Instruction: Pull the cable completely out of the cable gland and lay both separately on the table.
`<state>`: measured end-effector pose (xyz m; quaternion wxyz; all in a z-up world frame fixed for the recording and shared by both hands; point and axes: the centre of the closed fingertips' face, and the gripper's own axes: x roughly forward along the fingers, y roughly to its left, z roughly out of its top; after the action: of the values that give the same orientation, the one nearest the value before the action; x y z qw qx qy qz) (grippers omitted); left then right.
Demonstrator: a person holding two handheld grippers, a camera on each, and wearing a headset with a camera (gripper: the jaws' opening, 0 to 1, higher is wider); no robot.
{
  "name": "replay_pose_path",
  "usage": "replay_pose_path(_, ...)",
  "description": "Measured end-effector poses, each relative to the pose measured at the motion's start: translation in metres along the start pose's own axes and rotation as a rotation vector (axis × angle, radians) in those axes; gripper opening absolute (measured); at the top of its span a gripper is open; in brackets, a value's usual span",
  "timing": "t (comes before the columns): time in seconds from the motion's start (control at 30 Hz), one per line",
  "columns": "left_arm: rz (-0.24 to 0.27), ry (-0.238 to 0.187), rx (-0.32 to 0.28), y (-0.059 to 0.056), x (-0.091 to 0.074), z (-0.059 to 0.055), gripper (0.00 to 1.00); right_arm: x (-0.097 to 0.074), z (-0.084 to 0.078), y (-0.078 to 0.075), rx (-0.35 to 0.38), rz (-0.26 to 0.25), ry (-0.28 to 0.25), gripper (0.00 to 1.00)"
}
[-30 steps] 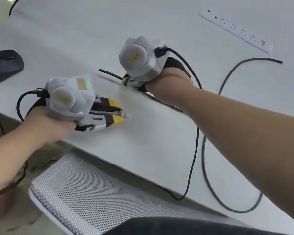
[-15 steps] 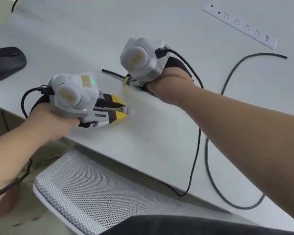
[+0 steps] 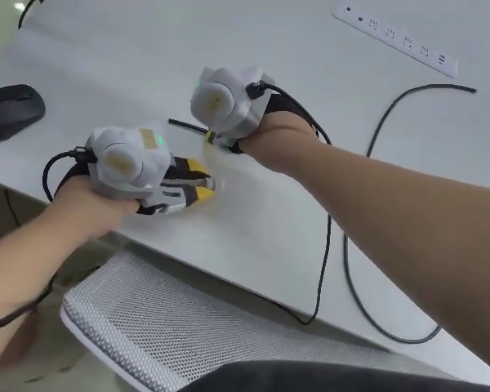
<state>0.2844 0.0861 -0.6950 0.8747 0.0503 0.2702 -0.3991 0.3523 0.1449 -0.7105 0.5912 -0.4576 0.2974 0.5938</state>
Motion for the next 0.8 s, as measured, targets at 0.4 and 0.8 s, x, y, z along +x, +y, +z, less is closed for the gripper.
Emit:
replay_pose_path(0.4,0.032,0.005,0.009,0.000,-0.005,0.006,0.31,-0.033,-0.002,-0.015,0.078,-0.084,-0.057,0.17)
replay_pose_path(0.8,0.052,-0.016,-0.014,-0.009,-0.020,0.017,0.40,-0.077,-0.012,-0.014,0.100,-0.143,-0.122,0.26)
